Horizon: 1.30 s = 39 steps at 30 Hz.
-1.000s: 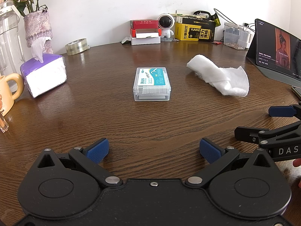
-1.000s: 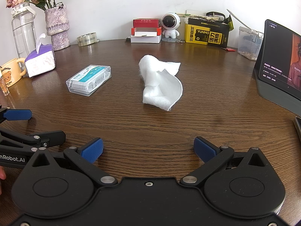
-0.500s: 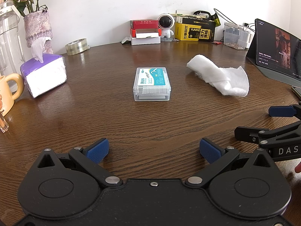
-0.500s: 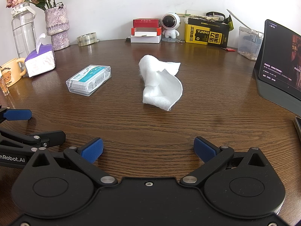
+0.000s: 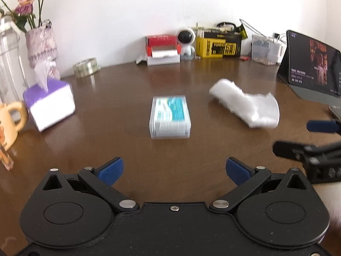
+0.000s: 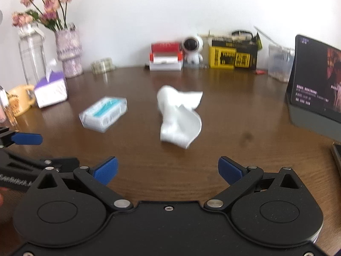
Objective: Clean container
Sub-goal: 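Grasp the clear floss box with the left gripper while the right gripper approaches the white tissue, then lift the floss box with the left gripper while the right gripper grasps the white tissue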
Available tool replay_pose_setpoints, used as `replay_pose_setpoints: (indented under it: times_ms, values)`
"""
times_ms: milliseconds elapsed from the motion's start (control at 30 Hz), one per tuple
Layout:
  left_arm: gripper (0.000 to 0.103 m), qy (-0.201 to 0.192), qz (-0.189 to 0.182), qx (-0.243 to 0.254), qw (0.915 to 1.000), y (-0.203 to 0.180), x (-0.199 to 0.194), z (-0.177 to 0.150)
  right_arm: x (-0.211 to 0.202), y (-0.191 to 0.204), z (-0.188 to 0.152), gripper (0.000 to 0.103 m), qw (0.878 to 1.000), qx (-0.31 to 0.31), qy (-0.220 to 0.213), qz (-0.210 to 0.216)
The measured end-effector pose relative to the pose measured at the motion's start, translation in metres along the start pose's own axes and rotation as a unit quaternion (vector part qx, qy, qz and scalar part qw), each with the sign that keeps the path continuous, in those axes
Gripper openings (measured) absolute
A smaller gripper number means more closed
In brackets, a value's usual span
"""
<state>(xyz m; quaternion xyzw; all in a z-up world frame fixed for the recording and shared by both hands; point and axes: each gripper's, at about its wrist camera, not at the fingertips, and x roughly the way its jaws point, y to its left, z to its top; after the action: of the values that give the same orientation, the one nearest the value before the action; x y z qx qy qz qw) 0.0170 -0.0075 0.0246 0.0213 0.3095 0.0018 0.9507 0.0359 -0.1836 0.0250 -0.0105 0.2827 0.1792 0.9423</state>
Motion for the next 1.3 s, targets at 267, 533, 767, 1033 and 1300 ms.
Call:
replay_pose_setpoints:
  times_ms: [267, 533, 767, 1033, 1300]
  values:
    - [0.103, 0.01, 0.019, -0.01, 0.9997, -0.004, 0.038, 0.035, -0.017, -0.012, 0.006, 0.102, 0.998, 0.027, -0.039, 0.029]
    - [0.092, 0.026, 0.035, -0.037, 0.9983, 0.006, 0.071, 0.037, -0.03, -0.014, 0.007, 0.102, 0.997, 0.031, -0.066, 0.041]
    - [0.074, 0.032, 0.041, -0.05, 0.9974, 0.011, 0.08, 0.037, -0.036, -0.018, 0.007, 0.102, 0.995, 0.042, -0.077, 0.052]
    - [0.057, 0.027, 0.031, -0.041, 0.9983, 0.008, 0.079, 0.035, -0.038, -0.021, 0.008, 0.102, 0.994, 0.046, -0.079, 0.055]
    - [0.057, 0.006, 0.006, 0.059, 0.9982, -0.004, 0.05, 0.018, -0.031, -0.027, 0.011, 0.102, 0.995, 0.043, -0.071, 0.06]
